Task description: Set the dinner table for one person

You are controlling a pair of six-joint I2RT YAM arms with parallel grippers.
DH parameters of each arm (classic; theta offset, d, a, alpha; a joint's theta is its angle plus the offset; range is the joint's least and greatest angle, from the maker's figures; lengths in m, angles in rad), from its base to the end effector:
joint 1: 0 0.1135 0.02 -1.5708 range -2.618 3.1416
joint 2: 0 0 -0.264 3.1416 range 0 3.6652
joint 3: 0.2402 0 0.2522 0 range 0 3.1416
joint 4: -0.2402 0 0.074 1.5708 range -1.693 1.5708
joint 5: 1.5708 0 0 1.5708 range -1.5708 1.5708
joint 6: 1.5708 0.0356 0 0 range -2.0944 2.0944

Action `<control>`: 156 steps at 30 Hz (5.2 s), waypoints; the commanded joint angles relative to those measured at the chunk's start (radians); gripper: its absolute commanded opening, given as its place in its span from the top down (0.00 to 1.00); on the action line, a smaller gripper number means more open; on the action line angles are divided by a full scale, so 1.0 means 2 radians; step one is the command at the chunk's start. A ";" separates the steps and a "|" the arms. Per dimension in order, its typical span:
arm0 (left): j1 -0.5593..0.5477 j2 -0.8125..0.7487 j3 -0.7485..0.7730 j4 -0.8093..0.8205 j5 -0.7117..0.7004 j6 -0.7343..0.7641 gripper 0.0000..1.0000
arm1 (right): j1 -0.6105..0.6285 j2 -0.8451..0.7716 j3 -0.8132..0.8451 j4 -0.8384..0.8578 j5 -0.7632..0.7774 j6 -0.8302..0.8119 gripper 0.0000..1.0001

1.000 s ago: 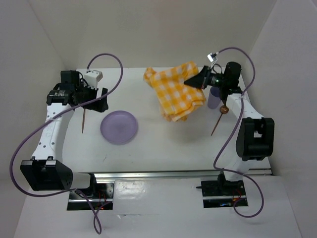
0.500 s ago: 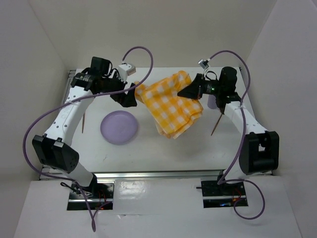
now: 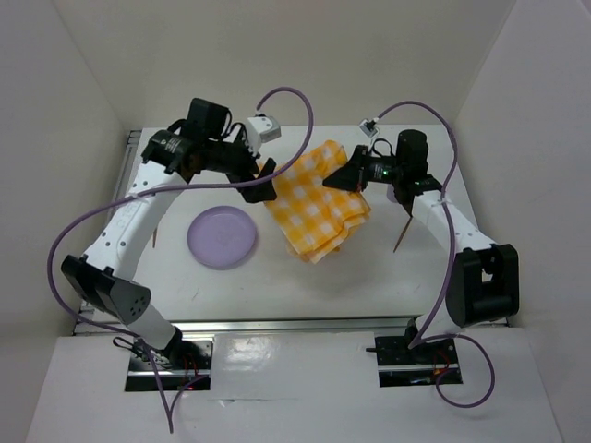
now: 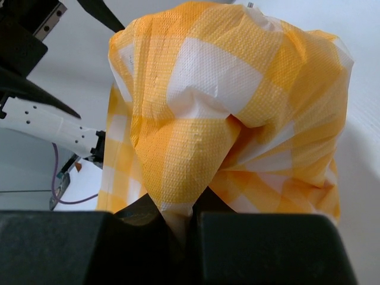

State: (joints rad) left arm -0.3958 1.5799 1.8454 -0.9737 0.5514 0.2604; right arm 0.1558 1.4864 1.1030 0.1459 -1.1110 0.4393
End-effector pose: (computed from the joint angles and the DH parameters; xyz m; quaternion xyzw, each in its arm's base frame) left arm 0.2902 -0.1415 0.4318 0.3894 0.7908 -0.2739 0.3846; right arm 0.3256 0.0834 0.3194 -0.2285 0.7071 0.5503 0.3808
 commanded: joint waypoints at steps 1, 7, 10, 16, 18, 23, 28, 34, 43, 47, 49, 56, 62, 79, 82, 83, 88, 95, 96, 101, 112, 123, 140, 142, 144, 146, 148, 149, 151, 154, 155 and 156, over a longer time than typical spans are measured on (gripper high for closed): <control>-0.033 0.049 0.031 -0.019 -0.052 0.010 0.00 | 0.018 -0.028 0.011 0.001 0.017 -0.015 1.00; -0.038 0.076 0.028 0.019 -0.129 -0.026 0.00 | 0.027 -0.028 0.016 -0.016 0.016 -0.026 1.00; -0.038 0.081 0.028 0.011 -0.111 -0.020 0.02 | 0.039 -0.028 0.016 -0.026 0.016 -0.037 1.00; -0.038 0.099 0.054 -0.040 -0.047 -0.003 1.00 | 0.039 -0.028 0.022 -0.051 0.058 -0.037 0.81; -0.038 0.099 0.070 -0.045 -0.043 -0.009 1.00 | 0.039 -0.021 0.037 -0.077 0.089 -0.049 0.60; -0.038 0.104 0.128 -0.039 -0.062 -0.037 1.00 | 0.043 0.015 0.118 -0.170 0.169 -0.083 0.17; -0.038 0.075 0.151 0.034 -0.095 -0.081 1.00 | 0.043 0.003 0.144 -0.223 0.317 -0.095 0.07; -0.043 0.056 0.145 0.023 -0.121 -0.062 1.00 | 0.043 -0.051 0.100 -0.275 0.447 -0.069 0.03; -0.077 0.081 -0.045 -0.038 -0.145 0.010 1.00 | 0.043 -0.071 -0.010 -0.298 0.442 -0.003 0.04; -0.077 0.061 -0.096 -0.044 -0.112 0.019 1.00 | 0.057 -0.048 -0.031 -0.318 0.486 0.036 0.04; -0.082 0.061 -0.103 -0.068 -0.083 0.039 1.00 | 0.062 -0.044 -0.045 -0.318 0.494 0.047 0.04; -0.101 0.023 -0.133 -0.111 -0.035 0.110 0.36 | 0.062 0.001 -0.055 -0.266 0.524 0.083 0.04; -0.054 -0.027 -0.075 -0.118 0.007 0.130 0.02 | 0.094 0.060 0.020 -0.284 0.582 0.083 0.06; 0.107 0.307 0.172 -0.085 -0.159 0.064 0.03 | 0.101 0.172 0.198 -0.298 0.604 -0.057 0.06; 0.107 0.337 0.166 -0.059 -0.219 0.054 0.01 | 0.089 0.223 0.241 -0.310 0.615 -0.068 0.06; 0.114 0.341 0.161 -0.046 -0.226 0.054 0.01 | 0.084 0.236 0.251 -0.315 0.615 -0.068 0.06; 0.133 0.364 0.153 -0.056 -0.201 0.049 0.01 | 0.079 0.301 0.300 -0.325 0.583 -0.089 0.06; 0.133 0.348 0.096 -0.067 -0.136 0.085 0.03 | 0.074 0.304 0.252 -0.303 0.539 -0.115 0.06; 0.133 0.348 0.090 -0.067 -0.141 0.085 0.05 | 0.074 0.304 0.239 -0.303 0.527 -0.120 0.06; 0.133 0.374 0.090 -0.067 -0.159 0.085 0.18 | 0.074 0.308 0.227 -0.303 0.503 -0.125 0.06; 0.137 0.360 0.085 -0.034 -0.181 0.064 1.00 | 0.074 0.311 0.205 -0.304 0.543 -0.129 0.85; 0.137 0.275 0.147 -0.035 -0.214 0.052 1.00 | 0.074 0.194 0.258 -0.328 0.609 -0.151 1.00; 0.062 0.012 0.152 0.017 -0.354 0.141 1.00 | 0.074 -0.069 0.303 -0.345 0.685 -0.207 1.00; 0.051 -0.007 0.156 0.017 -0.359 0.145 1.00 | 0.074 -0.103 0.303 -0.345 0.690 -0.207 1.00; 0.038 -0.030 0.156 0.011 -0.365 0.152 1.00 | 0.074 -0.137 0.303 -0.345 0.690 -0.207 1.00; 0.025 -0.044 0.161 -0.005 -0.365 0.152 1.00 | 0.074 -0.157 0.303 -0.345 0.665 -0.207 1.00; 0.008 -0.054 0.173 -0.022 -0.365 0.144 1.00 | 0.074 -0.184 0.303 -0.345 0.642 -0.211 1.00; 0.008 -0.054 0.202 -0.046 -0.339 0.129 1.00 | 0.074 -0.191 0.315 -0.345 0.621 -0.211 1.00; 0.008 -0.054 0.228 -0.067 -0.328 0.115 1.00 | 0.074 -0.206 0.328 -0.357 0.605 -0.211 1.00; 0.008 -0.074 0.237 -0.088 -0.303 0.099 1.00 | 0.074 -0.212 0.366 -0.377 0.577 -0.224 1.00; 0.008 -0.083 0.232 -0.088 -0.290 0.093 1.00 | 0.074 -0.217 0.375 -0.392 0.569 -0.231 1.00; 0.008 -0.099 0.219 -0.092 -0.264 0.086 1.00 | 0.074 -0.217 0.382 -0.397 0.557 -0.231 1.00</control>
State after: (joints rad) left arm -0.3874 1.4590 2.2837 -1.0943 -0.0364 0.4835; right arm 0.3096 1.0779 1.7981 -0.6048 0.0475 0.0208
